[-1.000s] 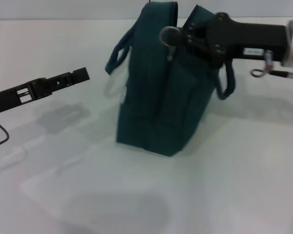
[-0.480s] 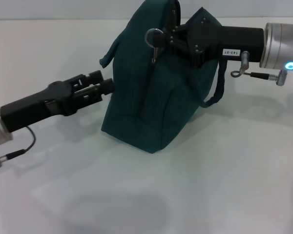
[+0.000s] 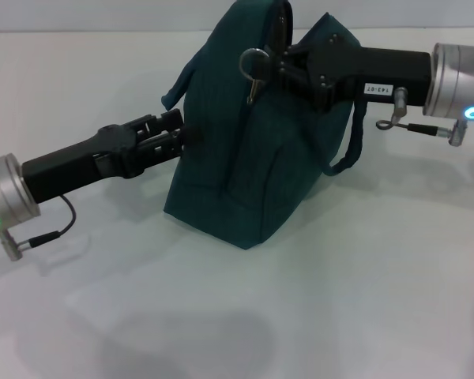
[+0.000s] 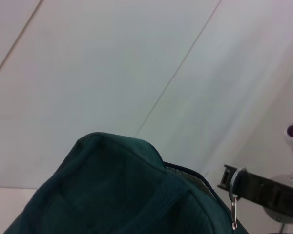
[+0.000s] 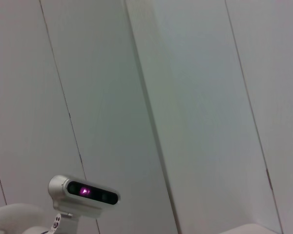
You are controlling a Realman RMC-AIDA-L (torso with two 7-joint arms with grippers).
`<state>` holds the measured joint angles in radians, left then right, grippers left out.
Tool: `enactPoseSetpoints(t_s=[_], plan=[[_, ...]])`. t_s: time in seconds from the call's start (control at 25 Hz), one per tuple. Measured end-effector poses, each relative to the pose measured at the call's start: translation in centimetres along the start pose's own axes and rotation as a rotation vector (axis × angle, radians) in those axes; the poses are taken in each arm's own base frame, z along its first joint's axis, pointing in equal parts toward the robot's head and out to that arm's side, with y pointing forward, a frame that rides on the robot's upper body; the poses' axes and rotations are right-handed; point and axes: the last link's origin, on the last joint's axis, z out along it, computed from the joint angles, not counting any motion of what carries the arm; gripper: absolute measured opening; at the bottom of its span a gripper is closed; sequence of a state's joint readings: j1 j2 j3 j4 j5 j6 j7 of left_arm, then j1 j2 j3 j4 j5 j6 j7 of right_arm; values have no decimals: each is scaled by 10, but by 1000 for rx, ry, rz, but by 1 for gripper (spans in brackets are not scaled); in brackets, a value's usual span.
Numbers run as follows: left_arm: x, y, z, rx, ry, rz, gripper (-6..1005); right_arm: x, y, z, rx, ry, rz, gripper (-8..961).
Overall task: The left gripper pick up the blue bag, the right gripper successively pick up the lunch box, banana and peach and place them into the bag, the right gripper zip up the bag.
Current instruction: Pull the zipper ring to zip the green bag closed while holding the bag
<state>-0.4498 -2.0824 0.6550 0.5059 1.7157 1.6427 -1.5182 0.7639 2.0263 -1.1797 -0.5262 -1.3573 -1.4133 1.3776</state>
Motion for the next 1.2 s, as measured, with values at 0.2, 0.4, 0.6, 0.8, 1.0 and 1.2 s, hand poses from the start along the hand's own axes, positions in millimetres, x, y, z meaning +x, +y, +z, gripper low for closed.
enactPoseSetpoints(t_s=[0.2, 0.4, 0.6, 0.8, 1.0, 1.2], plan=[[0, -1, 2, 7, 2, -2, 717, 2, 1, -2, -4, -2, 8, 29], [-4, -2, 7, 10, 6, -24, 703, 3, 2, -1, -4, -5, 12, 31], [-4, -2, 9, 6, 7, -28, 689, 3, 2, -2, 0, -12, 18, 32], [-4, -2, 8, 4, 13, -46, 588, 3, 2, -3, 1, -13, 19, 33], [-4, -1, 9, -2, 11, -62, 377, 2, 1, -3, 5, -24, 23, 34], [-4, -1, 10, -5, 9, -69, 148, 3, 1, -4, 8, -26, 25, 35]])
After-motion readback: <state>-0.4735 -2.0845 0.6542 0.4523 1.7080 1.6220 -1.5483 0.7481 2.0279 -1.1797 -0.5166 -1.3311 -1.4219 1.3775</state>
